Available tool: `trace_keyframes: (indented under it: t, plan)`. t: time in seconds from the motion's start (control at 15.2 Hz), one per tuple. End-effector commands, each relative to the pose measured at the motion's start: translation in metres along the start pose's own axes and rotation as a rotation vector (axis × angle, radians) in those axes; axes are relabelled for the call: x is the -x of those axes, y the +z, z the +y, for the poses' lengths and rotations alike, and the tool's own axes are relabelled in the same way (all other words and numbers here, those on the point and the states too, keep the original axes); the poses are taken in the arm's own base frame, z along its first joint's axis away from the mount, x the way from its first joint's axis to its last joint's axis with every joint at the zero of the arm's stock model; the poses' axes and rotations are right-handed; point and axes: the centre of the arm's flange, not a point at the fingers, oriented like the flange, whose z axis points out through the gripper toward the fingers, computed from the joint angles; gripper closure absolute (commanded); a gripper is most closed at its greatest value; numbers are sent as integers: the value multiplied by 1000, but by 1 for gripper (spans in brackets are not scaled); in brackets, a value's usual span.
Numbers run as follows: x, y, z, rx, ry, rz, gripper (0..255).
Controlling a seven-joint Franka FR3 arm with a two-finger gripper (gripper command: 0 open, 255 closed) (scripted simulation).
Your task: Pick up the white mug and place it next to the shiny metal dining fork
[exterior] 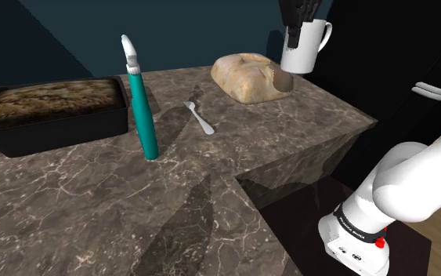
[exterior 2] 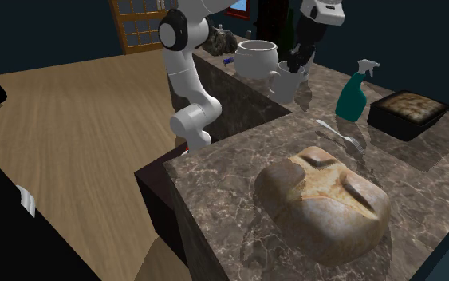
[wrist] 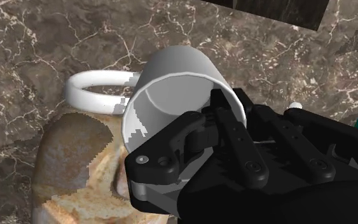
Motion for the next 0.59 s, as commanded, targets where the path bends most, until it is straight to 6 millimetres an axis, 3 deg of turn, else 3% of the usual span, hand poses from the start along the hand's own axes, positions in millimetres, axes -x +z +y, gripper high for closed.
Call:
trace_keyframes:
  t: [0.0,0.53]
  plan:
    - [-4,-3,-33,-1,1,0,255]
    - [-11,38,-34,-1,1,0,255]
